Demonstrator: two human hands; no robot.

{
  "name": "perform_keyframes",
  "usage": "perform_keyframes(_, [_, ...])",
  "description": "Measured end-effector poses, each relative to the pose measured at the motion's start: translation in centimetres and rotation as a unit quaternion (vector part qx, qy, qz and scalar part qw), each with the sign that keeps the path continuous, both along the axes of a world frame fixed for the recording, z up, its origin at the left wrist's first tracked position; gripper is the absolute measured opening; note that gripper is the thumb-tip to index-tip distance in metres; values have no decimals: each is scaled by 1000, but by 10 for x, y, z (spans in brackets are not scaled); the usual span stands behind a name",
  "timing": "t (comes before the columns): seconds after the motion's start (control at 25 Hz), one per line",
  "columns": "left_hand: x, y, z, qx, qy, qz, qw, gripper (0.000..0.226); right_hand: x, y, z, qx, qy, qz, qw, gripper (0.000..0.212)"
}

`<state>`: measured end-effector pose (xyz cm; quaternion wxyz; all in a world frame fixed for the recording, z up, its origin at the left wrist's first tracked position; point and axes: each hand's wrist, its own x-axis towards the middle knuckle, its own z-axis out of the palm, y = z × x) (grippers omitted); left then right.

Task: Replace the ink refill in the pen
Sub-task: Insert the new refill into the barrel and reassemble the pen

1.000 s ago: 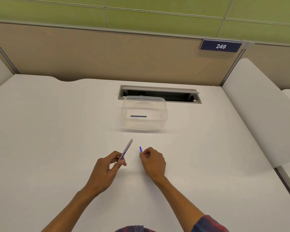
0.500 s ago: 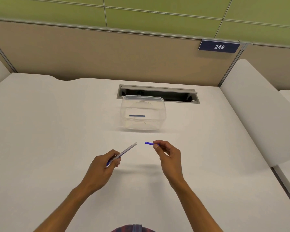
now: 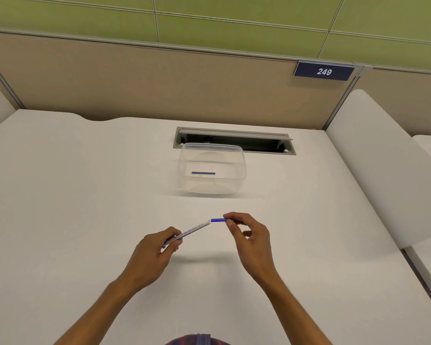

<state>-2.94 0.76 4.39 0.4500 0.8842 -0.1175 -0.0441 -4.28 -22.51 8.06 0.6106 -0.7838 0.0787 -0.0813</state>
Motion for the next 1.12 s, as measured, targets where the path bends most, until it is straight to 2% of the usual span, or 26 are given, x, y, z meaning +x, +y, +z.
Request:
perform_keyframes(0.6, [2,1,1,20,-4,2,1000,12,-3,-3,0,-33,-26,14,999,16])
perform_keyframes(0.88, [3,1,3,11,-2,-2,1000,22,-4,-2,1,-23,-31,3,999,16])
perform_keyframes(1.12, [3,1,2,13,-9,-3,1000,13,-4,-4,-1,-41,-32,6,999,16])
